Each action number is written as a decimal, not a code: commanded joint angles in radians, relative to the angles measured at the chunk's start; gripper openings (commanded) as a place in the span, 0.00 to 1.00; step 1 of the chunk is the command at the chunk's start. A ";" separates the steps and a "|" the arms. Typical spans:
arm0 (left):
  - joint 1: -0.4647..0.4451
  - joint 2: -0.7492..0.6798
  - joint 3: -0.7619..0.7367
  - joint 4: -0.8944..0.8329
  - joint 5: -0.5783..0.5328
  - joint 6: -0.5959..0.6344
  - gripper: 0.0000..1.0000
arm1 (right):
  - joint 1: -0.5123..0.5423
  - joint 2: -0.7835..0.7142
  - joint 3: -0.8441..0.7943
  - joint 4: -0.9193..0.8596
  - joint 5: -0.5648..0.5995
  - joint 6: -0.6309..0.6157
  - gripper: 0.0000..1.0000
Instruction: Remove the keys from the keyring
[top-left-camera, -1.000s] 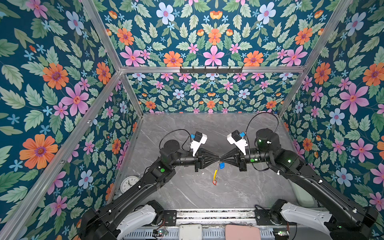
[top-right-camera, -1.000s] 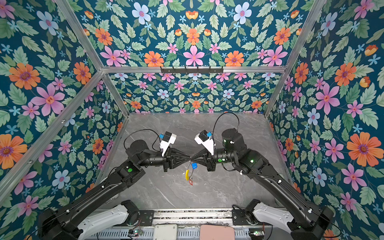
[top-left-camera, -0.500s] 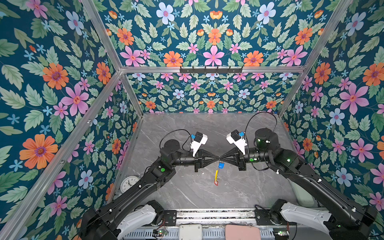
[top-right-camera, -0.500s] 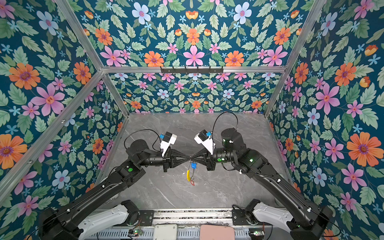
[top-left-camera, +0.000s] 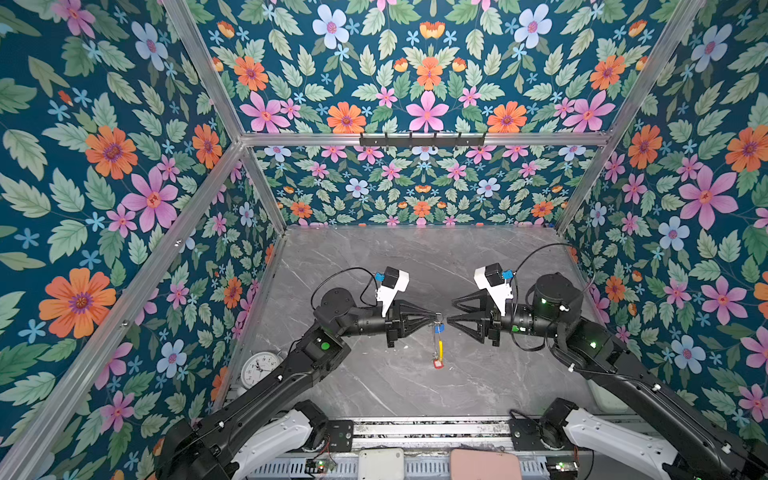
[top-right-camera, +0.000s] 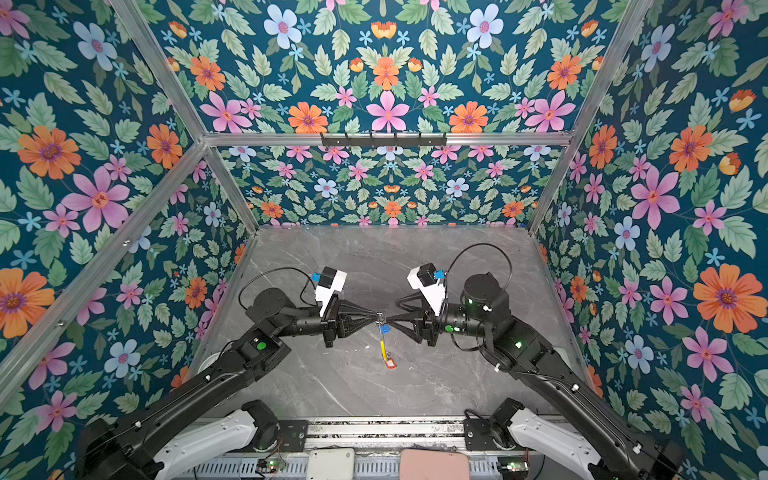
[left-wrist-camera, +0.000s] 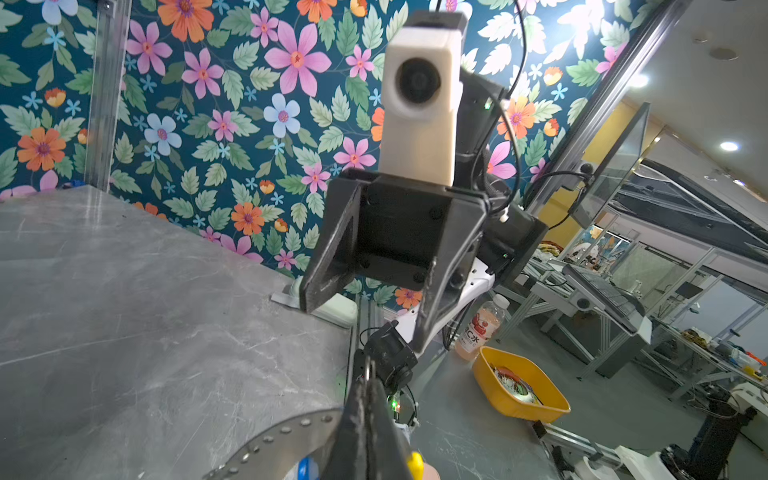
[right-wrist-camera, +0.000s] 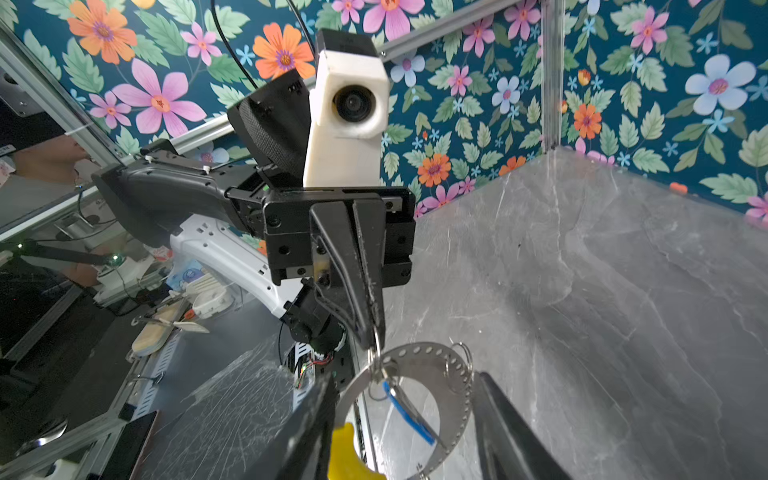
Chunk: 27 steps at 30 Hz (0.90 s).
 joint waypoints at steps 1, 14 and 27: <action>0.001 -0.004 -0.017 0.145 -0.009 -0.043 0.00 | 0.000 -0.024 -0.051 0.150 0.014 0.057 0.56; 0.001 0.011 -0.059 0.311 -0.034 -0.124 0.00 | 0.023 0.012 -0.136 0.267 -0.119 0.109 0.55; 0.001 0.035 -0.085 0.405 -0.038 -0.175 0.00 | 0.033 0.078 -0.124 0.276 -0.130 0.108 0.27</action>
